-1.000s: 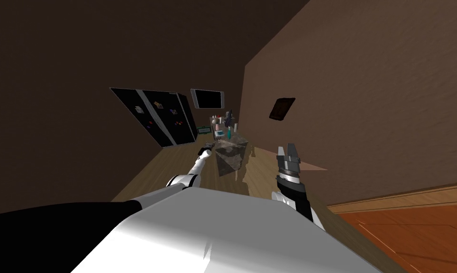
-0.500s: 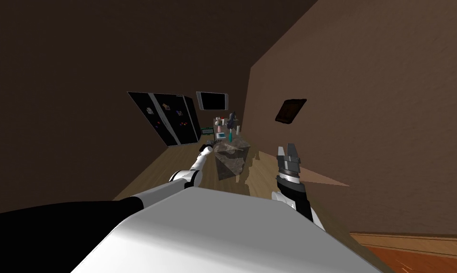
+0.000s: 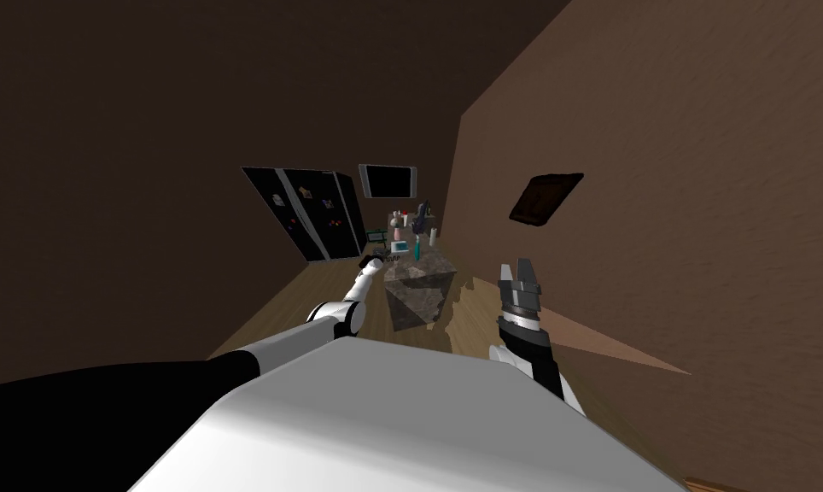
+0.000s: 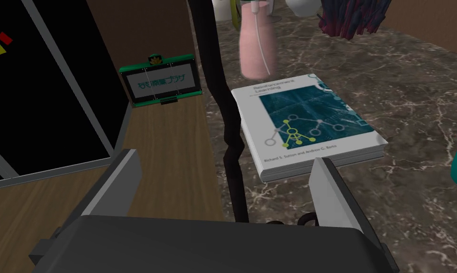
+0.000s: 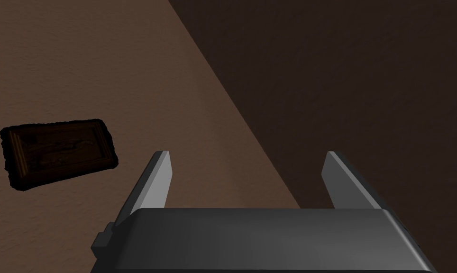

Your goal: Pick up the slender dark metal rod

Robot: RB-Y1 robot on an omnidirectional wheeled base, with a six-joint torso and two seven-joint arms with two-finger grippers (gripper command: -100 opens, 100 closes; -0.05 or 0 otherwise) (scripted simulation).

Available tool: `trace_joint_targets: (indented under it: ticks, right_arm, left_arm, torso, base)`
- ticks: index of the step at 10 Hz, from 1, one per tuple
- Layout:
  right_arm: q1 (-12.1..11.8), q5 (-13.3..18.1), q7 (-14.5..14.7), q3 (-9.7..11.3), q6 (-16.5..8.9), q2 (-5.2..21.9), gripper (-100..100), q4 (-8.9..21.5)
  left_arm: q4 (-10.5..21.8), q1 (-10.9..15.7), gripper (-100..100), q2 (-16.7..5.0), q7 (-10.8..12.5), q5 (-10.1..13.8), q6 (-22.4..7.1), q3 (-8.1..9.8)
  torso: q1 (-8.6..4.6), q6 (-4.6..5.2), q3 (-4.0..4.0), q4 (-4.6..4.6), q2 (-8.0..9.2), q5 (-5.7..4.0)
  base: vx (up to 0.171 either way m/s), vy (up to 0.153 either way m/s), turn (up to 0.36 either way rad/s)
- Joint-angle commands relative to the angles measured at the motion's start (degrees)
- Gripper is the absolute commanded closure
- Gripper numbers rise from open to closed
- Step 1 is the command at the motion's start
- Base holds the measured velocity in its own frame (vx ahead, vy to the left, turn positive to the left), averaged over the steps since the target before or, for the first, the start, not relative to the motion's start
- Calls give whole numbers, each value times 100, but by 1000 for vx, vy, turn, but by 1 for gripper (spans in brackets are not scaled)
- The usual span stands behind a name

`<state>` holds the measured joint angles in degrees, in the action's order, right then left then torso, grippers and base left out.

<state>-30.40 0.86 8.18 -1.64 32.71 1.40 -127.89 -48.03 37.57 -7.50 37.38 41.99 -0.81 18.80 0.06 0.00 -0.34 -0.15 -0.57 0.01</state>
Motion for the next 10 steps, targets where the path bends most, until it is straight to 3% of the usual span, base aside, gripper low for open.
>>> trace_joint_targets:
  ticks: [1, 2, 3, 7, 8, 9, 10]
  right_arm:
    - [0, 0, 0, 0, 0, 0, 0, 0]
    - [1, 0, 0, 0, 0, 0, 0, 0]
    - [1, 0, 0, 0, 0, 0, 0, 0]
    - [1, 0, 0, 0, 0, 0, 0, 0]
    - [1, 0, 0, 0, 0, 0, 0, 0]
    - [1, 0, 0, 0, 0, 0, 0, 0]
    - [2, 0, 0, 0, 0, 0, 0, 0]
  left_arm:
    - [0, 0, 0, 0, 0, 0, 0, 0]
    - [-1, -1, -100, 1, 0, -1, 0, 1]
    - [0, 0, 100, 1, 0, -1, 0, 1]
    - [0, 0, 100, 1, 0, -1, 0, 1]
    - [0, 0, 0, 1, 0, -1, 0, 1]
    - [-13, 8, -100, 55, 54, 149, -106, -162]
    - [-13, 8, -100, 55, 54, 149, -106, -162]
  torso:
    - [0, 0, 0, 0, 0, 0]
    - [2, 0, 15, 6, 24, 0]
    - [3, 0, 21, 9, 34, 0]
    - [4, 0, 26, 11, 42, 0]
    - [4, 0, 26, 11, 43, 0]
    - [4, 0, 26, 11, 43, 0]
    - [2, 1, 39, 15, 68, 0]
  base:
    - [14, -2, -4]
    - [7, -1, 1]
    - [0, 0, 0]
    - [0, 0, 0]
    - [0, 0, 0]
    - [-88, -1, 9]
    - [-109, -2, -1]
